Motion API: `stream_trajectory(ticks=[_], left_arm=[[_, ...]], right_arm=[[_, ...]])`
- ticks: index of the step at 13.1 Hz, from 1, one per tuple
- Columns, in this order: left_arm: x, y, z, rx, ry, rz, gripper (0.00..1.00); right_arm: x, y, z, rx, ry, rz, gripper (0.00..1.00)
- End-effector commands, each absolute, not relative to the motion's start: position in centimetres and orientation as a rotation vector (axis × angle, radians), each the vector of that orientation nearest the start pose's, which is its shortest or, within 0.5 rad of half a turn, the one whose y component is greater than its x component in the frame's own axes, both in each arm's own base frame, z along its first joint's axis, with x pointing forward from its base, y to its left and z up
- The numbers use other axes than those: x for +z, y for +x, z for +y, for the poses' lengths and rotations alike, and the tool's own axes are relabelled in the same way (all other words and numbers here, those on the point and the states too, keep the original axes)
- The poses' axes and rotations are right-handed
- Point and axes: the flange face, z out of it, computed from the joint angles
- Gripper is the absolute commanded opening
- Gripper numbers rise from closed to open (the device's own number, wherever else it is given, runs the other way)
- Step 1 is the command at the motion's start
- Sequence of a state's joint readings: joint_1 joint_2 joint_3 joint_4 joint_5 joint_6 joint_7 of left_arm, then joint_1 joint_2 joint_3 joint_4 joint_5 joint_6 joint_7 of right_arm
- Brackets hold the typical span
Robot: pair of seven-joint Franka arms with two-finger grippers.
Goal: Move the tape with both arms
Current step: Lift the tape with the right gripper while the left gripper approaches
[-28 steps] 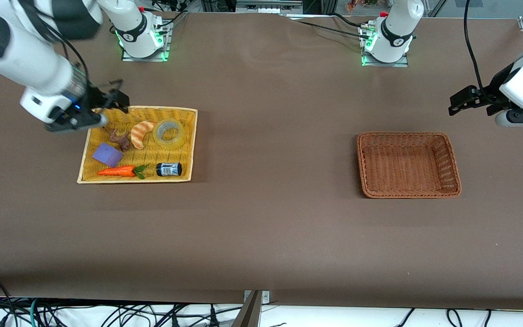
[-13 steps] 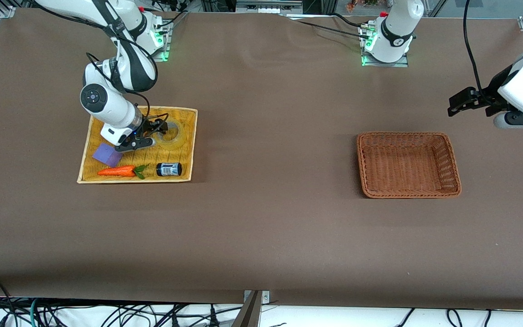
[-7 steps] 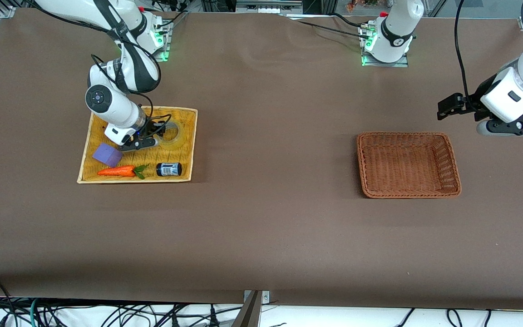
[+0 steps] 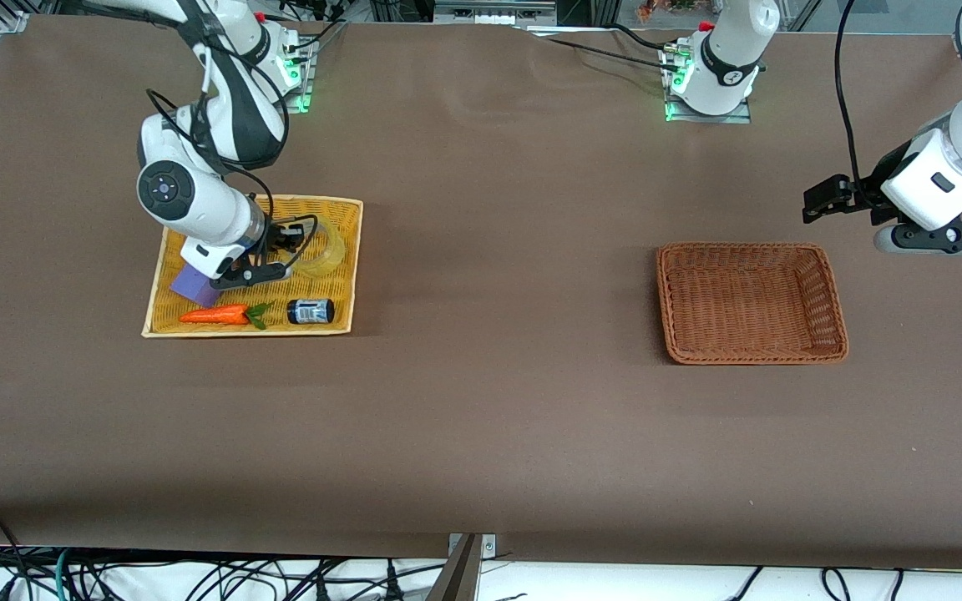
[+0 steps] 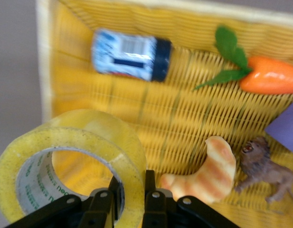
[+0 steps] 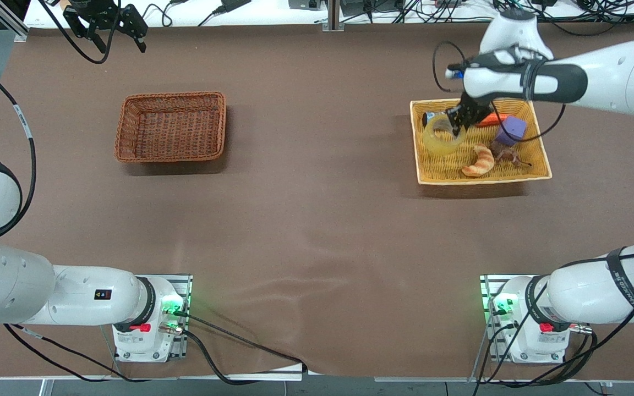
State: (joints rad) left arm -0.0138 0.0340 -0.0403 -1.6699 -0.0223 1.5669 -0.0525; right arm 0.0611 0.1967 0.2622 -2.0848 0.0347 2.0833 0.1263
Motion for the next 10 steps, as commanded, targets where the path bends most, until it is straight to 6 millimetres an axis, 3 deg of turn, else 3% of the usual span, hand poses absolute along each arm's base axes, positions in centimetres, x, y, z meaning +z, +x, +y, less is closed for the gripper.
stream_trajectory(ticks=[1, 3, 7, 8, 10], left_arm=[[56.3, 56.2, -3.3, 0.223, -3.175, 0.011, 1.00], [55.9, 56.5, -3.7, 0.226, -3.177, 0.020, 1.00], [55.8, 56.5, -3.9, 0.230, -3.192, 0.026, 1.00], [55.8, 56.5, -3.9, 0.230, -3.192, 0.026, 1.00], [55.8, 56.5, -3.9, 0.230, -3.192, 0.024, 1.00]], right_arm=[[35.8, 54.2, 24.6, 0.358, -3.092, -0.229, 0.00], [35.3, 53.7, 31.8, 0.357, -3.103, -0.088, 0.00], [30.1, 49.9, 48.5, 0.344, -3.088, 0.220, 0.00], [28.6, 48.6, 52.0, 0.317, -3.081, 0.299, 0.00], [25.3, 46.8, 56.8, 0.252, -3.058, 0.421, 0.00]])
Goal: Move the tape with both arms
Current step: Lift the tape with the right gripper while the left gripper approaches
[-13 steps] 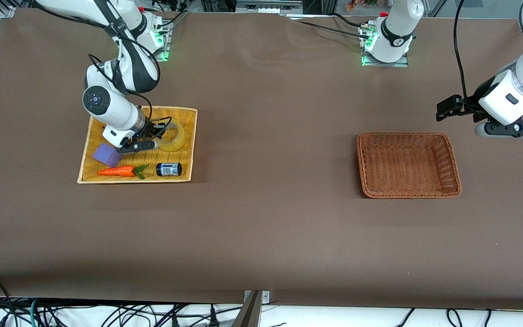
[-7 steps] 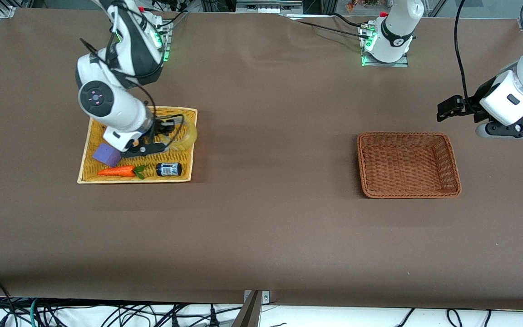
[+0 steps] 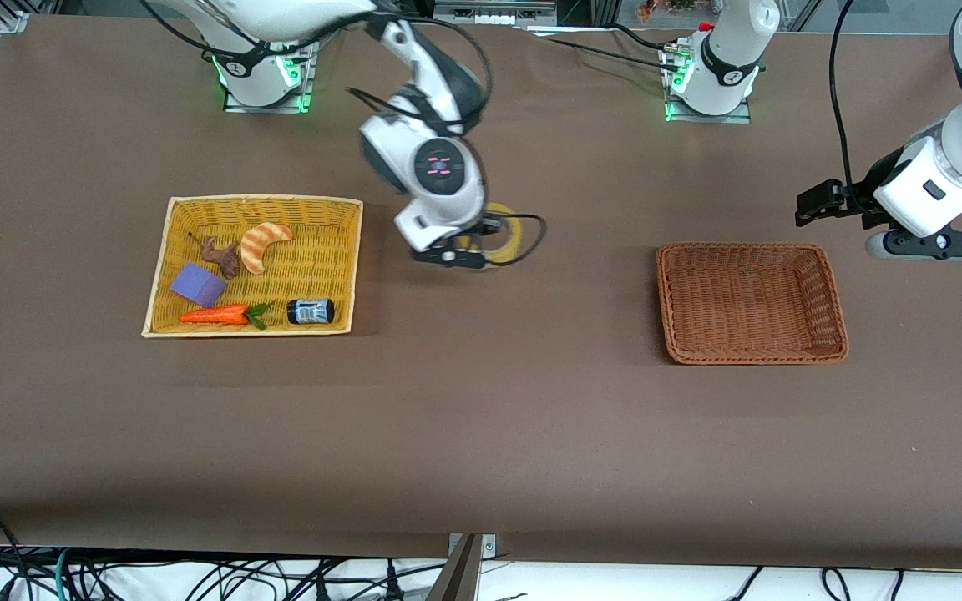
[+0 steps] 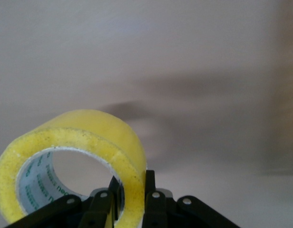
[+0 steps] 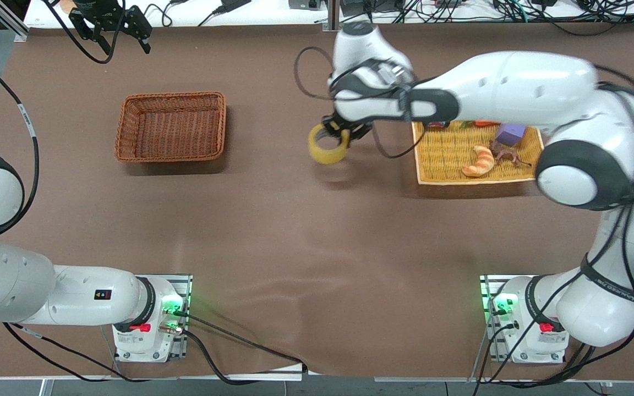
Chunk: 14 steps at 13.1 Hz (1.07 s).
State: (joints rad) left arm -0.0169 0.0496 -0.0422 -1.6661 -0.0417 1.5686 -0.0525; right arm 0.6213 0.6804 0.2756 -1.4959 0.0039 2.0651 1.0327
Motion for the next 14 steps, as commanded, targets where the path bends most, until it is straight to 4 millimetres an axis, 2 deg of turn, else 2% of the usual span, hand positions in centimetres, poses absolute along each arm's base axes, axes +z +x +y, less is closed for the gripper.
stream_trajectory(ticks=[1, 3, 5, 6, 7, 8, 9, 11, 12, 13, 14], left_arm=[[55.8, 56.5, -3.9, 0.230, -3.192, 0.024, 1.00], [55.9, 56.5, -4.0, 0.231, -3.195, 0.026, 1.00], [55.9, 56.4, -5.2, 0.232, -3.192, 0.060, 1.00], [55.8, 56.4, -5.5, 0.234, -3.192, 0.068, 1.00], [55.8, 56.3, -6.3, 0.235, -3.189, 0.087, 1.00], [55.6, 56.3, -6.8, 0.242, -3.185, 0.104, 1.00], [55.3, 56.4, -6.9, 0.252, -3.184, 0.107, 1.00], [54.8, 56.4, -7.8, 0.270, -3.183, 0.130, 1.00], [54.2, 56.1, -8.5, 0.302, -3.178, 0.152, 1.00], [53.5, 55.6, -9.4, 0.356, -3.166, 0.176, 1.00], [51.5, 55.1, -11.4, 0.449, -3.140, 0.220, 1.00]], right_arm=[[23.5, 45.8, 58.5, 0.212, -3.040, 0.464, 0.00], [21.2, 45.2, 59.4, 0.172, -3.016, 0.502, 0.00], [21.2, 45.4, 59.3, 0.174, -3.012, 0.507, 0.00], [21.3, 45.6, 59.2, 0.176, -3.007, 0.525, 0.15], [21.3, 45.6, 59.2, 0.175, -3.006, 0.538, 0.88], [21.4, 45.7, 59.1, 0.172, -3.004, 0.546, 1.00], [22.1, 46.1, 58.9, 0.169, -3.003, 0.547, 1.00], [26.4, 48.5, 56.6, 0.156, -3.000, 0.584, 1.00], [29.6, 49.9, 54.8, 0.143, -3.014, 0.585, 1.00], [32.6, 51.2, 52.0, 0.137, -3.048, 0.523, 1.00], [35.8, 52.3, 48.3, 0.139, -3.094, 0.415, 1.00]])
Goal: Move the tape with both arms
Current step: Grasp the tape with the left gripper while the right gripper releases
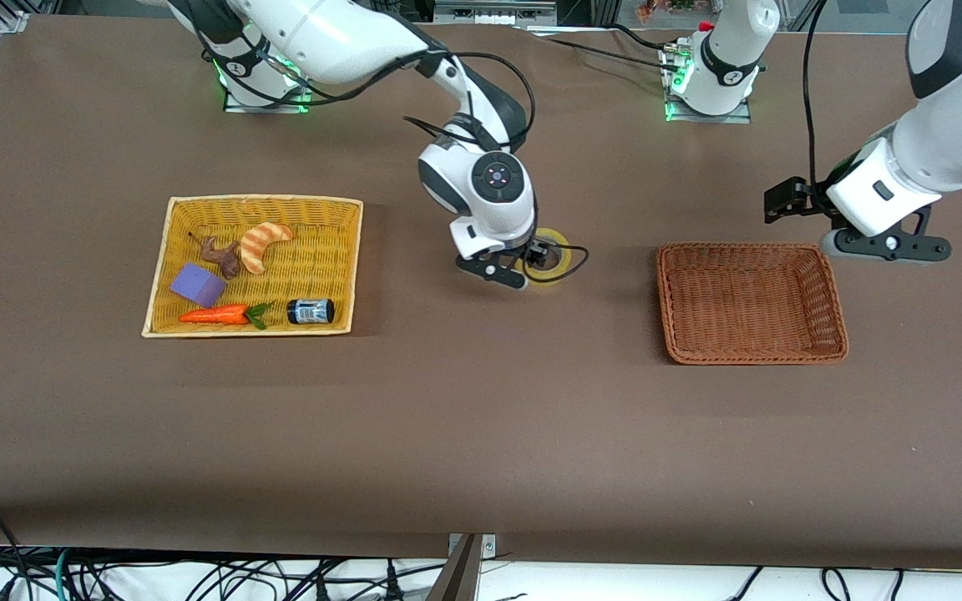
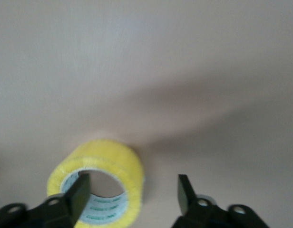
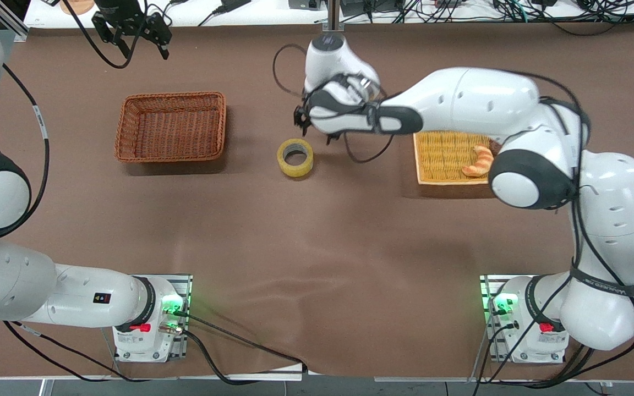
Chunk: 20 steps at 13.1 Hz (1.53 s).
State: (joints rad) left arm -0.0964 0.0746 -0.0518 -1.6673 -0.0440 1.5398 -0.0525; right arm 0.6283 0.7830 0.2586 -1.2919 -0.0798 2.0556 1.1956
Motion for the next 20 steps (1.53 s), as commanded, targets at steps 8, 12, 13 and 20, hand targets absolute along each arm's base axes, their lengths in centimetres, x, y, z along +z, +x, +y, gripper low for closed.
stream_trajectory(ticks=[8, 12, 13, 20], left_arm=[[30.2, 51.8, -30.3, 0.390, -3.053, 0.631, 1.00], [20.1, 48.8, -36.4, 0.331, -3.020, 0.784, 1.00], [19.1, 48.7, -36.7, 0.316, -3.024, 0.788, 1.00], [19.4, 48.9, -37.8, 0.250, -3.030, 0.821, 0.00]], right_arm=[[53.0, 54.8, 17.0, 0.265, -3.127, -0.272, 1.00], [55.1, 54.4, 8.0, 0.236, -3.104, -0.397, 1.00], [55.1, 54.4, 7.9, 0.234, -3.110, -0.401, 1.00], [54.9, 54.7, 7.1, 0.231, -3.117, -0.383, 1.00]])
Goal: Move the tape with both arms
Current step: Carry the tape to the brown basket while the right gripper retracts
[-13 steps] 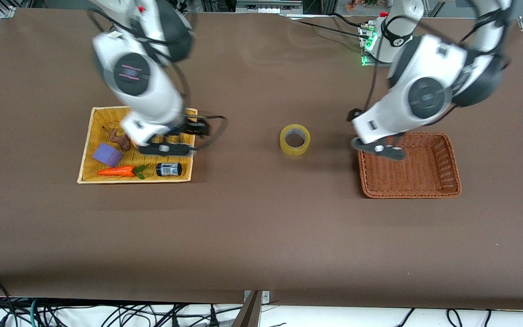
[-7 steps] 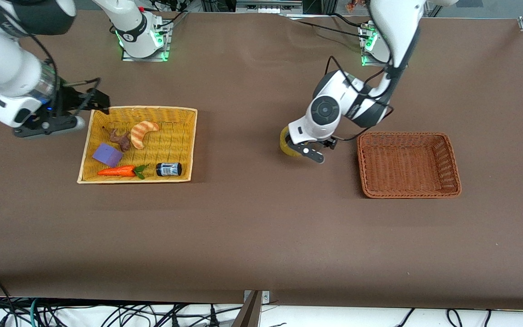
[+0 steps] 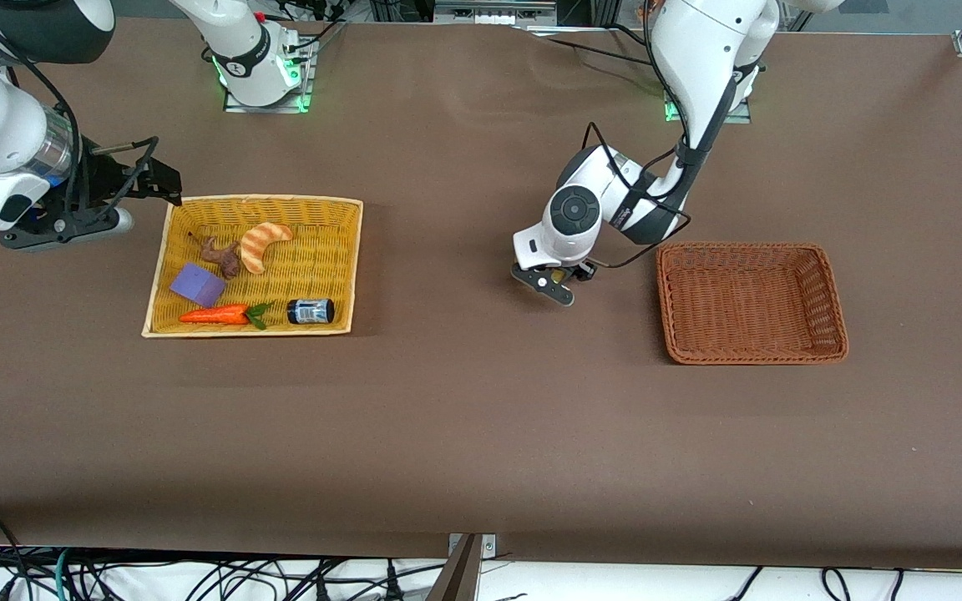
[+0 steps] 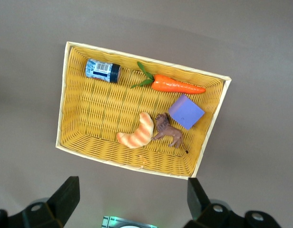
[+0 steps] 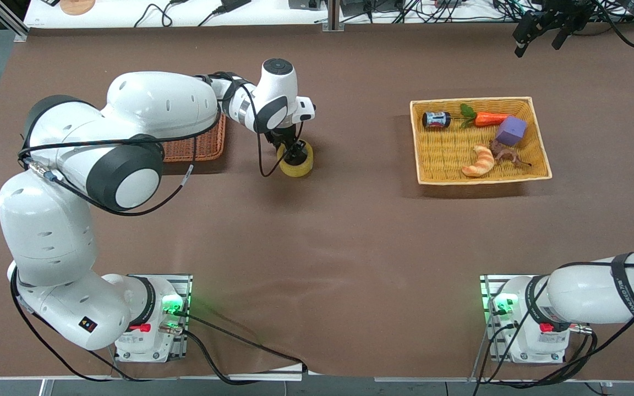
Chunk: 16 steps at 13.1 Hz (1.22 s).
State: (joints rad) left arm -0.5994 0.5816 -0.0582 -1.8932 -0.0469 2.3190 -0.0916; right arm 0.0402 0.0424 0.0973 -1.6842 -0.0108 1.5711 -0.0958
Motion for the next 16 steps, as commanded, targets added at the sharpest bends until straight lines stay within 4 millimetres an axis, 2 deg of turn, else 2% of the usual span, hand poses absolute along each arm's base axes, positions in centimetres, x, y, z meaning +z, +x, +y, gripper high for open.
stream_trajectory(ticks=[1, 2, 3, 4, 5, 6, 7, 8, 10, 11, 12, 13, 14, 15, 16], left_arm=[[20.3, 49.0, -37.7, 0.248, -3.028, 0.819, 0.00], [21.9, 49.2, -37.1, 0.277, -3.020, 0.800, 0.00], [24.1, 49.8, -35.6, 0.318, -3.012, 0.764, 0.00], [26.1, 50.8, -32.9, 0.372, -3.010, 0.702, 0.00], [27.7, 52.6, -28.5, 0.427, -3.006, 0.626, 0.00], [29.2, 54.6, -24.1, 0.453, -2.992, 0.626, 0.00], [29.5, 55.8, -20.2, 0.501, -2.973, 0.676, 0.00], [29.4, 56.9, -16.3, 0.519, -2.964, 0.732, 0.00], [27.7, 58.8, -8.2, 0.545, -2.925, 0.835, 0.00], [26.6, 59.5, -5.7, 0.510, -2.925, 0.876, 0.00], [24.5, 60.0, -3.5, 0.480, -2.927, 0.914, 0.00], [22.3, 60.4, -2.1, 0.460, -2.931, 0.952, 0.00], [21.0, 60.6, -1.0, 0.440, -2.934, 0.978, 0.05], [20.9, 60.6, -0.9, 0.438, -2.934, 0.983, 0.25], [21.4, 60.7, -1.2, 0.437, -2.933, 0.987, 0.56]], right_arm=[[54.9, 54.7, 7.1, 0.229, -3.117, -0.383, 1.00], [54.7, 54.8, 7.1, 0.231, -3.117, -0.381, 1.00], [54.6, 54.9, 7.1, 0.234, -3.118, -0.381, 1.00], [54.6, 54.9, 7.1, 0.231, -3.118, -0.381, 1.00], [54.5, 54.9, 7.1, 0.234, -3.118, -0.381, 1.00], [54.5, 55.0, 7.1, 0.224, -3.119, -0.379, 1.00], [54.6, 55.1, 7.2, 0.212, -3.120, -0.379, 1.00], [54.6, 55.1, 7.2, 0.212, -3.118, -0.379, 1.00], [54.6, 55.1, 7.2, 0.212, -3.120, -0.379, 1.00], [54.6, 55.1, 7.2, 0.212, -3.120, -0.379, 1.00], [54.6, 55.1, 7.2, 0.212, -3.118, -0.379, 1.00], [54.6, 55.1, 7.2, 0.212, -3.120, -0.379, 1.00], [54.6, 55.1, 7.2, 0.212, -3.120, -0.379, 1.00], [54.5, 55.1, 7.2, 0.215, -3.119, -0.382, 1.00], [54.6, 55.1, 7.2, 0.212, -3.120, -0.382, 1.00]])
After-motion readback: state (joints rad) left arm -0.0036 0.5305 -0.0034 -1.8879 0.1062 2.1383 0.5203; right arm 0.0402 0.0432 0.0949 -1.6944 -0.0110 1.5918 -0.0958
